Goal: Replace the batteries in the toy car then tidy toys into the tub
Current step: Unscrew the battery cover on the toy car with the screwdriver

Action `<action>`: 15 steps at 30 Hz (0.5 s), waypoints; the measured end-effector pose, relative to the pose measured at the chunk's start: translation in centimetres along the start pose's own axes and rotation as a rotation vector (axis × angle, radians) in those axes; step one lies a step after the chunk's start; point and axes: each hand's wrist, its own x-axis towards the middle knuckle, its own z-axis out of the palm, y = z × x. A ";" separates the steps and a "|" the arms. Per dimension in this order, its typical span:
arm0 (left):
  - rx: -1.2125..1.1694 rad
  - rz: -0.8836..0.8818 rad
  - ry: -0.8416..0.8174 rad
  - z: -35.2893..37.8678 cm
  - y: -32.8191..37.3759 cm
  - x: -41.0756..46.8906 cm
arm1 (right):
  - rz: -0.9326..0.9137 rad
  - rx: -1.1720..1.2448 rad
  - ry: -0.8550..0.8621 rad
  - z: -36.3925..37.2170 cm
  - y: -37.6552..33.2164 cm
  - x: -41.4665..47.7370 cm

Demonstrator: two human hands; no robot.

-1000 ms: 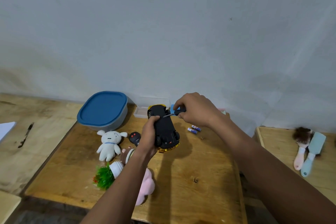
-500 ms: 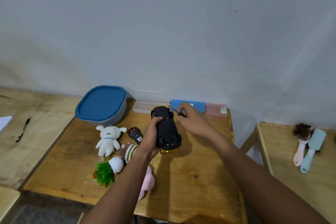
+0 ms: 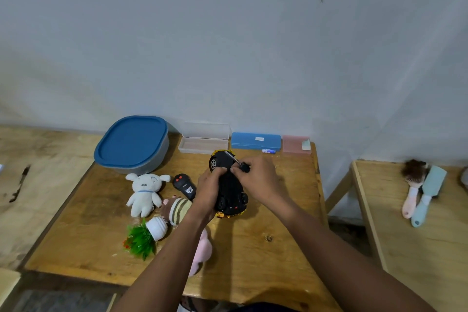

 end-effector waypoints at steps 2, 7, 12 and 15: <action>0.006 -0.018 -0.020 0.0 -0.5 0.0 | 0.011 0.018 -0.028 0.0 0.6 -0.4; 0.016 -0.097 -0.008 1.2 -1.9 -0.4 | 0.118 0.086 0.045 -0.2 2.8 -2.1; 0.010 -0.242 0.088 1.6 -3.8 -0.6 | 0.345 0.035 0.160 -0.8 9.1 -4.3; -0.005 -0.295 0.085 1.4 -4.7 -1.1 | 0.477 -0.061 0.183 -1.1 13.6 -6.3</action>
